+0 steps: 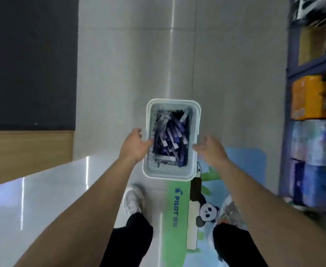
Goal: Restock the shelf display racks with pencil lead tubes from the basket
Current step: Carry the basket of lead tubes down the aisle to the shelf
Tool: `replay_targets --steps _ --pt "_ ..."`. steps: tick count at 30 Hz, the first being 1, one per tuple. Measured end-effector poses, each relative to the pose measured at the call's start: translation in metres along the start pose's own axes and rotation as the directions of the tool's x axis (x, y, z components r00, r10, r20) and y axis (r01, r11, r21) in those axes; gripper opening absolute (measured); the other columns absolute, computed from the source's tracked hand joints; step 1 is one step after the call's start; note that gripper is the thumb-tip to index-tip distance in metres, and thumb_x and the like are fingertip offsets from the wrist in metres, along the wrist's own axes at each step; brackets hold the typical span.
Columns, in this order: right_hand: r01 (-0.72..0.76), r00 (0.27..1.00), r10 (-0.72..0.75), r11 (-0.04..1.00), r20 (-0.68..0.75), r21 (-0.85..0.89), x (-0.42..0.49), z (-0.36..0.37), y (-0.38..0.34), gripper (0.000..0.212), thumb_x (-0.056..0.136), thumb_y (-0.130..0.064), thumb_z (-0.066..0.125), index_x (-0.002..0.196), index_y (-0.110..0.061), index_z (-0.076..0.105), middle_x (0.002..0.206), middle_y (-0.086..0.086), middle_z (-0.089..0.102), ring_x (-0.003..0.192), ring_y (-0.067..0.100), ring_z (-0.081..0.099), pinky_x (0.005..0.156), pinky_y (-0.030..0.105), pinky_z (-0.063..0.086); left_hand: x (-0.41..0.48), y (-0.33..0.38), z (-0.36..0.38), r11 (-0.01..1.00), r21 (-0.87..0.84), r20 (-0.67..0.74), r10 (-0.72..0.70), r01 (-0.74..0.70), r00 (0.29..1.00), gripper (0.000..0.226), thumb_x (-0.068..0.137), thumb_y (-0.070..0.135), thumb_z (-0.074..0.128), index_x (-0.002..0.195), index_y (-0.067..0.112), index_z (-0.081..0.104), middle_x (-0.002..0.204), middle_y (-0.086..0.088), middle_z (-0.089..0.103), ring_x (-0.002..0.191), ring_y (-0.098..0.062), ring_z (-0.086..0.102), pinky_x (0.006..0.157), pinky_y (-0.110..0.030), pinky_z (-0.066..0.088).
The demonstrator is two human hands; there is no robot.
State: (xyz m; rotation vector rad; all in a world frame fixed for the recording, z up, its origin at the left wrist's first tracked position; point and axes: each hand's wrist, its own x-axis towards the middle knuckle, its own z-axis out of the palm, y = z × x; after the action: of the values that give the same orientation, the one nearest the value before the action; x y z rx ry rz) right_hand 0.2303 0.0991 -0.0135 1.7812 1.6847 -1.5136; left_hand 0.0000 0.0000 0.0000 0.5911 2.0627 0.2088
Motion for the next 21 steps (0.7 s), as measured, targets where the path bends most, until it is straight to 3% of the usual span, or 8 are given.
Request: replay_targets --steps 4,8,10,13,16,21 --pt "0.035 0.995 -0.018 0.986 -0.103 0.161 0.040 0.053 0.025 0.039 0.092 -0.041 0.065 0.122 -0.021 0.048 0.117 0.003 0.060 0.100 0.022 0.061 0.088 0.042 0.053 0.037 -0.022 0.044 0.989 -0.151 -0.044 -0.004 -0.003 0.999 0.054 0.097 0.035 0.063 0.141 0.012 0.043 0.119 -0.001 0.061 0.093 -0.019 0.061 0.082 -0.030 0.047" --pt "0.059 0.985 -0.007 0.953 -0.173 0.296 0.054 0.077 0.037 0.039 0.102 -0.028 0.052 0.139 -0.018 0.044 0.116 -0.003 0.060 0.098 0.017 0.058 0.085 0.030 0.047 0.050 -0.039 0.069 0.987 -0.149 -0.156 0.031 -0.055 0.987 0.037 0.103 0.026 0.053 0.136 0.009 0.050 0.104 -0.005 0.067 0.073 -0.011 0.058 0.063 -0.015 0.046" --pt "0.041 0.981 0.013 0.963 -0.195 0.268 0.055 0.081 0.041 0.040 0.105 -0.025 0.045 0.143 -0.014 0.044 0.118 0.003 0.063 0.099 0.022 0.061 0.086 0.034 0.051 0.051 -0.041 0.071 0.984 -0.154 -0.195 0.059 -0.090 0.979 0.024 0.104 0.020 0.050 0.125 0.010 0.056 0.084 -0.002 0.064 0.063 -0.010 0.053 0.053 -0.012 0.044" --pt "0.028 0.978 0.028 0.964 -0.205 0.264 0.041 0.073 0.035 0.043 0.105 -0.027 0.043 0.144 -0.011 0.045 0.129 0.007 0.062 0.116 0.025 0.059 0.102 0.040 0.048 0.037 -0.036 0.061 0.973 -0.205 -0.182 0.068 -0.105 0.981 0.015 0.103 0.019 0.050 0.114 0.017 0.061 0.080 -0.012 0.066 0.061 -0.018 0.052 0.060 -0.035 0.053" --pt "0.043 0.977 0.016 0.963 -0.214 0.265 -0.002 0.050 0.012 0.038 0.105 -0.025 0.044 0.140 -0.010 0.049 0.118 0.005 0.066 0.110 0.026 0.062 0.096 0.035 0.049 -0.001 -0.023 0.033 0.962 -0.239 -0.155 0.096 -0.132 0.983 0.014 0.103 0.019 0.050 0.111 0.021 0.062 0.076 -0.010 0.063 0.059 -0.016 0.050 0.052 -0.028 0.045" --pt "0.080 0.971 -0.014 0.961 -0.240 0.264 -0.118 -0.016 -0.073 0.035 0.105 -0.021 0.045 0.139 -0.015 0.050 0.096 0.004 0.068 0.083 0.023 0.066 0.077 0.032 0.052 -0.104 0.032 -0.065 0.952 -0.256 -0.119 0.138 -0.165 0.983 0.021 0.103 0.020 0.052 0.120 0.019 0.064 0.089 -0.007 0.071 0.072 -0.017 0.059 0.066 -0.025 0.050"
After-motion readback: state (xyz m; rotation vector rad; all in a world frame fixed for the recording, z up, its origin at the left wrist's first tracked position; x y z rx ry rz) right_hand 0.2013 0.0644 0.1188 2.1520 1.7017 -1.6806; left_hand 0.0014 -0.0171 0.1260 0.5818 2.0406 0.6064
